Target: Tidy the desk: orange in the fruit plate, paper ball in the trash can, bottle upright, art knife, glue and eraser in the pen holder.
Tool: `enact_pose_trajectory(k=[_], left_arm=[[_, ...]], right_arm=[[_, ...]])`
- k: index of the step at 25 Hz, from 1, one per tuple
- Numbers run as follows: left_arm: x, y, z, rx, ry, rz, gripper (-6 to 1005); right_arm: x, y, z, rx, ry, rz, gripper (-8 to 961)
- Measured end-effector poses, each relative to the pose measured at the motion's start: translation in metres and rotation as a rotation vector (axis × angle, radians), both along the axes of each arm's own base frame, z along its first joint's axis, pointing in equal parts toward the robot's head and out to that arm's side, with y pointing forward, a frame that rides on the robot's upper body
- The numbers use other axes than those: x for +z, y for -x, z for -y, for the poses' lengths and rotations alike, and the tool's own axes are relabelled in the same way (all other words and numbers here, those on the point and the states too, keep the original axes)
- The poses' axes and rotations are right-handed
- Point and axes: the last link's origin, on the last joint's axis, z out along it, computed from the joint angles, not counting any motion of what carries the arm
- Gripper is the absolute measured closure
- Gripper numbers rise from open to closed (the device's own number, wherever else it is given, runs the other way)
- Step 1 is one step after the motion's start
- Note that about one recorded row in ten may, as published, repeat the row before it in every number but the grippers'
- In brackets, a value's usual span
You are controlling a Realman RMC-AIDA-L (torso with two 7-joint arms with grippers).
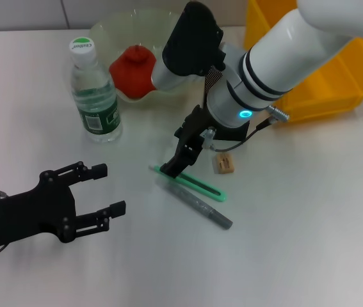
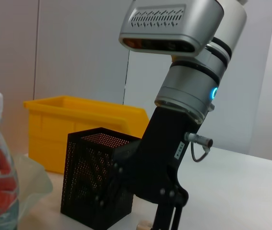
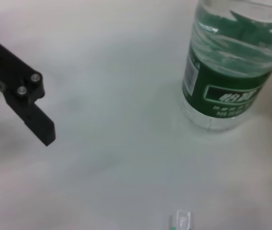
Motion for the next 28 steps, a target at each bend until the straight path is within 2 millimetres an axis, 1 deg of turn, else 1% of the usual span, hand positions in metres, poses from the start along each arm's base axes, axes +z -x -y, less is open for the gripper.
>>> enact_pose_trajectory(k=[7, 28], left_arm=[[0.0000, -0.0010, -0.0018, 0.003, -0.009, 0.005, 216], [0.0026, -0.0030, -0.0054, -0.004, -0.023, 0.010, 216]], right_arm=[[-0.0083, -0.0025, 0.0054, 0.034, 0.011, 0.020, 120], [-0.0067, -0.0049, 0.0033, 0.047, 0.001, 0.035, 120]])
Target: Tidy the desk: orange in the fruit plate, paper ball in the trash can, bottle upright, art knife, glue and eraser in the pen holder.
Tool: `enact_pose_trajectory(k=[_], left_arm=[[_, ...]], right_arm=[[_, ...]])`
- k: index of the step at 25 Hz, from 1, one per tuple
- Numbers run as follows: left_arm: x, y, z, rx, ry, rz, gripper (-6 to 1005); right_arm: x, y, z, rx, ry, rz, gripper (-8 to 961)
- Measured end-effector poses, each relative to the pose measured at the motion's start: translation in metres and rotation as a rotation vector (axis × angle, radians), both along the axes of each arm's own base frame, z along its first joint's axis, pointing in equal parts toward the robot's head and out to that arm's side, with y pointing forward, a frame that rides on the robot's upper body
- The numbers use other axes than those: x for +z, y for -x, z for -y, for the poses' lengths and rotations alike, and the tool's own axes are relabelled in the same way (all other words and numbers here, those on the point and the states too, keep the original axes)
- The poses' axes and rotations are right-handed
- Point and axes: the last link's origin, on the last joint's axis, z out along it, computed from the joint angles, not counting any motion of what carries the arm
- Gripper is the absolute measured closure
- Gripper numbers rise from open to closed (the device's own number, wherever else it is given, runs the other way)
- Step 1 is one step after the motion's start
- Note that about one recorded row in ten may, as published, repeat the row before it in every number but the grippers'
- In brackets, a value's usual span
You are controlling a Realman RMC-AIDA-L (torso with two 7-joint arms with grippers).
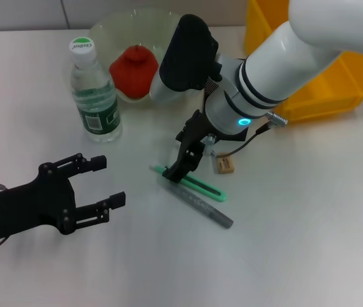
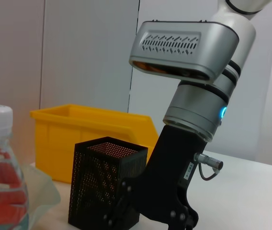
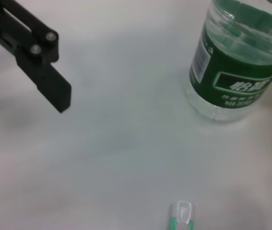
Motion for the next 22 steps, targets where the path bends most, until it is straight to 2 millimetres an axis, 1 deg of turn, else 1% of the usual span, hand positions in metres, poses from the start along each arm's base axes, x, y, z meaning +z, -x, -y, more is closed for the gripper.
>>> enact_pose_trajectory(k=[12, 22], left_arm=[[0.0004, -0.0005, -0.0006, -0.003, -0.001, -0.001, 216], [0.0008, -0.0004, -0.0006, -0.004, 0.000, 0.000, 216]], right_arm=[[0.0007, -0.0013, 0.0001, 0.009, 0.002, 0.015, 121], [-0.0027, -0.0022, 0.0049, 0.029, 0.020, 0.036, 121]])
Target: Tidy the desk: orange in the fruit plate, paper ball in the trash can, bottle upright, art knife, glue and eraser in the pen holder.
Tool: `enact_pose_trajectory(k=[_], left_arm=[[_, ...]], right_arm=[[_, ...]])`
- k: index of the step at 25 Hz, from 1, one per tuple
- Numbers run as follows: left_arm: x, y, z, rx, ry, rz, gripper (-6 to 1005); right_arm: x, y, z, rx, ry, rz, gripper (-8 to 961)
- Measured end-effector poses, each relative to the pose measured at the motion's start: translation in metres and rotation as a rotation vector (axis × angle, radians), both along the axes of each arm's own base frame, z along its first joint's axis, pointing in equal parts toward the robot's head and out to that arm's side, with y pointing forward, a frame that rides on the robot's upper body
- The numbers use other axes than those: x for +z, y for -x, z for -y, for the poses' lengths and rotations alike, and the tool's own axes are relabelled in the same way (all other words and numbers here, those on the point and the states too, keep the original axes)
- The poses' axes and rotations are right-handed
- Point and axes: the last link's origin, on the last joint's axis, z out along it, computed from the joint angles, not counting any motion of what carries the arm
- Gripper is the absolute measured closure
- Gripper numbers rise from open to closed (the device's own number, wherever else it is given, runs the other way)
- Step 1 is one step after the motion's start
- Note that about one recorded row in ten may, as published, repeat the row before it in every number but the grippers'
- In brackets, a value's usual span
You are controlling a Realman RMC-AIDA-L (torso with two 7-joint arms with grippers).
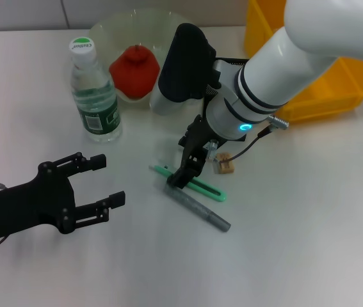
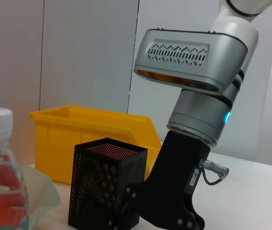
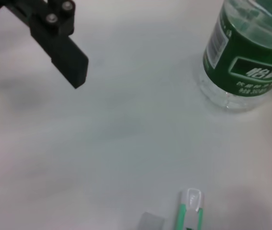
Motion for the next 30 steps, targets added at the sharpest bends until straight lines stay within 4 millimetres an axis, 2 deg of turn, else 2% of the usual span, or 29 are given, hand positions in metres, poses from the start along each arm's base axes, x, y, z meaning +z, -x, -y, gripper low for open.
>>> enact_pose_trajectory(k=[12, 18, 23, 28, 30], left_arm=[[0.0005, 0.0005, 0.0004, 0.001, -0.001, 0.000, 216], [0.0005, 0.0005, 0.0004, 0.001, -0.001, 0.000, 216], [0.0007, 0.0001, -0.0002, -0.001, -0.002, -0.001, 216], [0.0007, -0.0005, -0.0009, -0.004, -0.002, -0.001, 216], [0.0007, -0.0010, -0.0015, -0.005, -0.002, -0.001, 216]], right_arm=[[-0.0004, -0.0005, 0.0013, 0.002, 0.002, -0.001, 178], [-0.0017, -0.0019, 0.0032, 0.003, 0.010, 0.006, 350], [-0.0020, -0.0026, 0.0037, 0.002, 0.013, 0.009, 606], [-0.0019, -0.0040, 0.0042, -0.003, 0.015, 0.013, 713], [-0.0018, -0.0044, 0.0045, -0.006, 0.017, 0.015, 715]])
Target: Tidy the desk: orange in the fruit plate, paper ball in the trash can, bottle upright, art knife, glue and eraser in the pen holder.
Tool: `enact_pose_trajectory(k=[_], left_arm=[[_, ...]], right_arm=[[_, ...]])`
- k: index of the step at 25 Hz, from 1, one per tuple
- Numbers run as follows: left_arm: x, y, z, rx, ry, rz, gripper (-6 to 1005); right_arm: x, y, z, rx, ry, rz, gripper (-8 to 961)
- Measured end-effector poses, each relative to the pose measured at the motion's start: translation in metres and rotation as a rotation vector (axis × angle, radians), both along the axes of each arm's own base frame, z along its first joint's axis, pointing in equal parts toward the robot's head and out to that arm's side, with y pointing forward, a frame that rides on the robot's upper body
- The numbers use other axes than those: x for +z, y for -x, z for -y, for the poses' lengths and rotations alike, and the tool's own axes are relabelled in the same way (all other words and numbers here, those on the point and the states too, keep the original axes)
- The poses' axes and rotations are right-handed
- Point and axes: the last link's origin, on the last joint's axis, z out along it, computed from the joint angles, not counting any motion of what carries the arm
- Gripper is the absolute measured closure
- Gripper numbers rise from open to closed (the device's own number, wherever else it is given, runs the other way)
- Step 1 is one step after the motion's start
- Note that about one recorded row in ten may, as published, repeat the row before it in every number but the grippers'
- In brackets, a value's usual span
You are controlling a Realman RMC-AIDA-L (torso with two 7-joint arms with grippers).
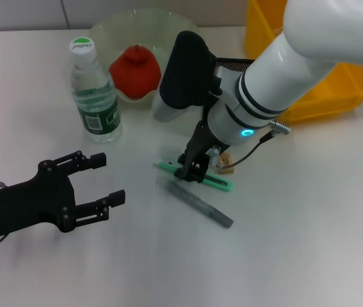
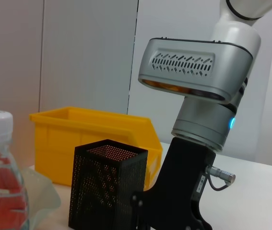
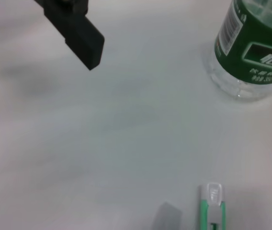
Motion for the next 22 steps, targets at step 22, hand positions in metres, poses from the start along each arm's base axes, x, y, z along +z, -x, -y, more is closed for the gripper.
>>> enact_pose_trajectory(k=[22], left_arm=[[0.0010, -0.0016, -0.0025, -0.003, -0.009, 0.005, 216]], right_arm=[[0.0009, -0.0004, -0.0001, -0.006, 0.002, 0.000, 784]])
